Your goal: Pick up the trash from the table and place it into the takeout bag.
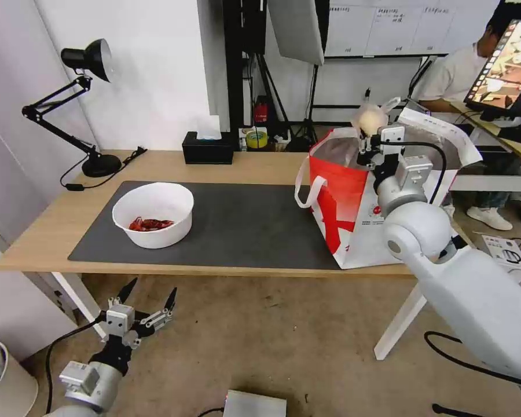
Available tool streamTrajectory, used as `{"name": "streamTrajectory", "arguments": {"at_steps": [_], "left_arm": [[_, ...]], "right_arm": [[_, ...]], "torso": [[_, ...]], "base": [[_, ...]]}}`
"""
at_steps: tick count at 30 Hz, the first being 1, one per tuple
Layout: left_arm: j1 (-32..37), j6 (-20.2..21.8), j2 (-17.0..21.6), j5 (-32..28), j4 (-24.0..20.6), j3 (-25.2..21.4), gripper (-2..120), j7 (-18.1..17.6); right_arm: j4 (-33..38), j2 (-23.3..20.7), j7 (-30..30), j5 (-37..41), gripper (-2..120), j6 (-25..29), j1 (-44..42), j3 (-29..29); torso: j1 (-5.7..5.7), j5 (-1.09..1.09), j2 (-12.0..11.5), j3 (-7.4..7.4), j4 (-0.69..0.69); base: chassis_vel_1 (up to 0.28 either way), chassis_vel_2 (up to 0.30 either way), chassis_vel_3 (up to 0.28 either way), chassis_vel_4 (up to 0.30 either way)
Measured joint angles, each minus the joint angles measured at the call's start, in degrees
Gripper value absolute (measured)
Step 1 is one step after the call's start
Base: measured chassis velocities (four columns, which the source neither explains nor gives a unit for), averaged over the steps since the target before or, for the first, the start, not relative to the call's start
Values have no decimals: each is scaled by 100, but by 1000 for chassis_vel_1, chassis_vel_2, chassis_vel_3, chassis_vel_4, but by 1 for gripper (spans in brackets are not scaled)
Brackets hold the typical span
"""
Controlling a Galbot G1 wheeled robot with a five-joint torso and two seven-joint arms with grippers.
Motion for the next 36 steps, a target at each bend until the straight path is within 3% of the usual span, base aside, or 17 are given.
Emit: {"name": "streamTrajectory", "arguments": {"at_steps": [15,17,26,30,36], "left_arm": [[1,5,18,-3,-21,2,100,-2],[15,4,-12,3,-36,1,100,-3],[77,5,-83,48,-142,-45,100,-3],[111,4,-109,52,-201,-87,100,-3],[133,4,-78,-47,-321,-292,100,-4]], "right_arm": [[85,-79,-12,2,85,-65,-3,25],[106,-101,-28,7,96,-66,-15,32],[307,-224,-367,174,100,108,31,-43],[436,-260,-744,384,100,307,92,-150],[1013,-513,-1814,1195,100,497,-174,-386]], "torso": [[0,-1,0,0,0],[0,-1,0,0,0],[0,-1,0,0,0],[1,-1,0,0,1],[0,-1,0,0,1]], "base": [[0,0,0,0],[0,0,0,0],[0,0,0,0],[0,0,0,0],[0,0,0,0]]}}
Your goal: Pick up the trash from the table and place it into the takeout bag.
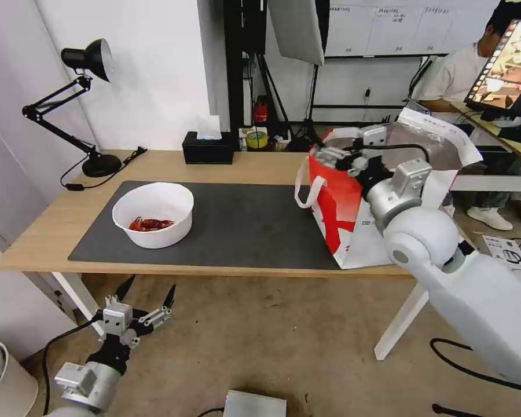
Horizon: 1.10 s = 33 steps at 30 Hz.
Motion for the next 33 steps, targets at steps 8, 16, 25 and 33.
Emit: {"name": "streamTrajectory", "arguments": {"at_steps": [8,16,25,33], "left_arm": [[27,0,77,-134,-59,-159,100,0],[-58,-1,168,-218,19,-140,100,3],[-97,-6,194,-224,36,-88,100,8],[-88,-33,217,-234,26,-94,100,13]], "right_arm": [[603,-251,-438,-143,100,-57,-1354,237],[922,-127,-422,-1366,100,250,-3732,967],[668,372,-181,-2308,100,1055,-4835,1116],[388,565,-156,-2544,100,1350,-5046,1135]], "torso": [[0,0,0,0,-1],[0,1,0,0,-2],[-1,0,0,0,-1],[0,1,0,0,-1]], "base": [[0,0,0,0],[0,0,0,0],[0,0,0,0],[0,0,0,0]]}}
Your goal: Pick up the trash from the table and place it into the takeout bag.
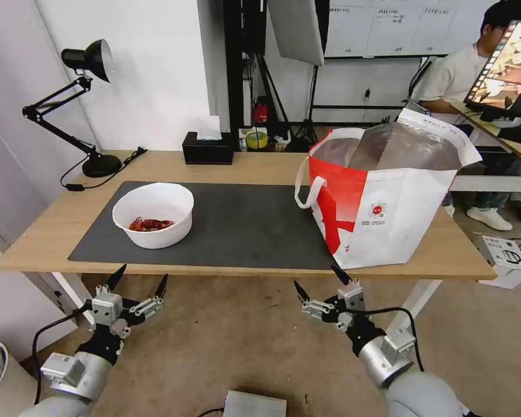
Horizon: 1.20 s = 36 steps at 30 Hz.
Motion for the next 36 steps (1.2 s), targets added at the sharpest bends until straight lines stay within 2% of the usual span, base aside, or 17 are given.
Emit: {"name": "streamTrajectory", "arguments": {"at_steps": [9,12,14,15,18,19,20,22,23,25,26,28,29,32,34,35,36], "left_arm": [[6,4,79,-109,-1,-65,100,2],[-80,137,303,-325,-51,-166,100,-117],[-229,411,699,-710,-102,-354,100,-342],[-229,411,699,-710,-102,-354,100,-342],[-686,876,1622,-1697,-101,-594,100,-891],[-686,876,1622,-1697,-101,-594,100,-891],[-916,1067,1958,-2079,-72,-600,100,-1130],[-1456,1536,2605,-2908,34,-461,100,-1619],[-1456,1536,2605,-2908,34,-461,100,-1619],[-2171,1958,3157,-3858,313,-85,100,-1965],[-2171,1958,3157,-3858,313,-85,100,-1965],[-2952,2415,3532,-4723,712,276,100,-2009],[-2952,2415,3532,-4723,712,276,100,-2009],[-3466,2754,3747,-5296,1016,513,100,-1854],[-3839,3221,3890,-5750,1254,698,100,-1742],[-3839,3221,3890,-5750,1254,698,100,-1742],[-4057,3617,3950,-6012,1396,846,100,-1745]], "right_arm": [[-2,-6,-6,-14,100,-41,-9,35],[-2,-8,-8,-10,100,-46,-1,36],[-2,-9,-11,-5,100,-51,3,35],[-2,-9,-11,-5,100,-51,3,35],[-1,-10,-13,0,100,-56,11,33],[-1,-10,-13,0,100,-56,11,33],[-1,-11,-14,1,100,-57,12,32],[-1,-12,-14,3,100,-60,15,31],[-1,-12,-14,3,100,-60,15,31],[0,-12,-12,5,100,-62,17,31],[0,-12,-12,5,100,-62,17,31],[1,-12,-13,7,100,-63,19,30],[1,-12,-13,7,100,-63,19,30],[1,-13,-14,9,100,-64,20,28],[2,-13,-14,10,100,-65,20,27],[2,-13,-14,10,100,-65,20,27],[2,-13,-14,11,100,-66,22,27]], "torso": [[0,-1,0,0,1],[-1,-1,0,0,1],[0,-1,0,0,1],[0,-1,0,0,1],[0,0,0,0,1],[0,0,0,0,1],[0,-2,0,0,0],[0,0,0,1,0],[0,0,0,1,0],[0,1,0,1,-3],[0,1,0,1,-3],[2,-3,0,1,-1],[2,-3,0,1,-1],[1,1,0,1,-1],[2,-1,-1,1,-1],[2,-1,-1,1,-1],[1,1,0,1,0]], "base": [[0,0,0,0],[0,0,0,0],[0,0,0,0],[0,0,0,0],[0,0,0,0],[0,0,0,0],[0,0,0,0],[0,0,0,0],[0,0,0,0],[0,0,0,0],[0,0,0,0],[0,0,0,0],[0,0,0,0],[0,0,0,0],[0,0,0,0],[0,0,0,0],[0,0,0,0]]}}
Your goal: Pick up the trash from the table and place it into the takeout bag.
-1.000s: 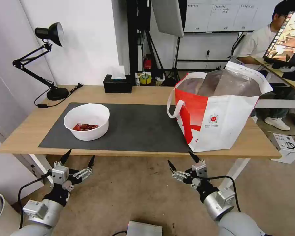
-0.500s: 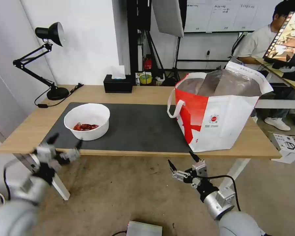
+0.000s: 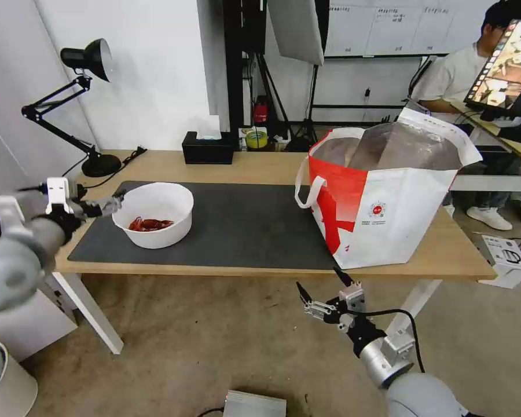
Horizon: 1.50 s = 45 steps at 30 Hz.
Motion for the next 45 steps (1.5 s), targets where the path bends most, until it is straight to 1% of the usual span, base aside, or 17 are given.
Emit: {"name": "streamTrajectory", "arguments": {"at_steps": [2,3,5,6,8,9,12,13,15,16,17,21,23,31,37,40,45], "left_arm": [[-307,412,7,-297,203,230,100,-38],[-307,412,7,-297,203,230,100,-38],[-633,673,-42,-561,388,511,100,-58],[-633,673,-42,-561,388,511,100,-58],[-1162,899,-157,-734,571,984,100,-83],[-1162,899,-157,-734,571,984,100,-83],[-1932,1065,-345,-867,842,1722,100,-319],[-1932,1065,-345,-867,842,1722,100,-319],[-2391,1207,-487,-925,1040,2145,100,-531],[-2551,1268,-544,-951,1123,2306,100,-632],[-2551,1268,-544,-951,1123,2306,100,-632],[-2844,1347,-662,-958,1293,2572,100,-885],[-2979,1384,-713,-959,1394,2690,100,-1080],[-3102,1464,-858,-1024,1527,2803,100,-1557],[-3118,1503,-913,-1025,1567,2848,100,-1653],[-3269,1581,-973,-1068,1694,2987,100,-1818],[-3444,1620,-1036,-1163,1804,3117,100,-1928]], "right_arm": [[1,-1,1,1,100,-1,1,-1],[1,-1,1,1,100,-1,1,-1],[2,-1,1,2,100,-1,1,-2],[2,-1,1,2,100,-1,1,-2],[4,-1,1,2,100,-2,2,-2],[4,-1,1,2,100,-2,2,-2],[5,-1,2,3,100,-2,4,-3],[5,-1,2,3,100,-2,4,-3],[5,-1,2,3,100,-2,5,-3],[5,-1,2,3,100,-2,5,-3],[5,-1,2,3,100,-2,5,-3],[5,-1,2,3,100,-2,5,-3],[5,-1,2,3,100,-2,5,-3],[6,-1,2,3,100,-2,5,-3],[5,-1,2,3,100,-2,5,-3],[5,-1,2,3,100,-2,5,-3],[5,-1,2,3,100,-2,5,-3]], "torso": [[0,-3,0,0,1],[0,-3,0,0,1],[0,-1,0,0,1],[0,-1,0,0,1],[0,-1,0,0,1],[0,-1,0,0,1],[0,-3,0,0,0],[0,-3,0,0,0],[0,1,0,0,-1],[0,-2,0,0,-1],[0,-2,0,0,-1],[-1,0,0,0,0],[-1,-1,0,-1,-1],[-1,-1,0,-1,0],[-1,-1,0,-1,0],[-1,-1,0,-1,0],[-1,0,0,-1,0]], "base": [[0,0,0,0],[0,0,0,0],[0,0,0,0],[0,0,0,0],[0,0,0,0],[0,0,0,0],[0,0,0,0],[0,0,0,0],[0,0,0,0],[0,0,0,0],[0,0,0,0],[0,0,0,0],[0,0,0,0],[0,0,0,0],[0,0,0,0],[0,0,0,0],[0,0,0,0]]}}
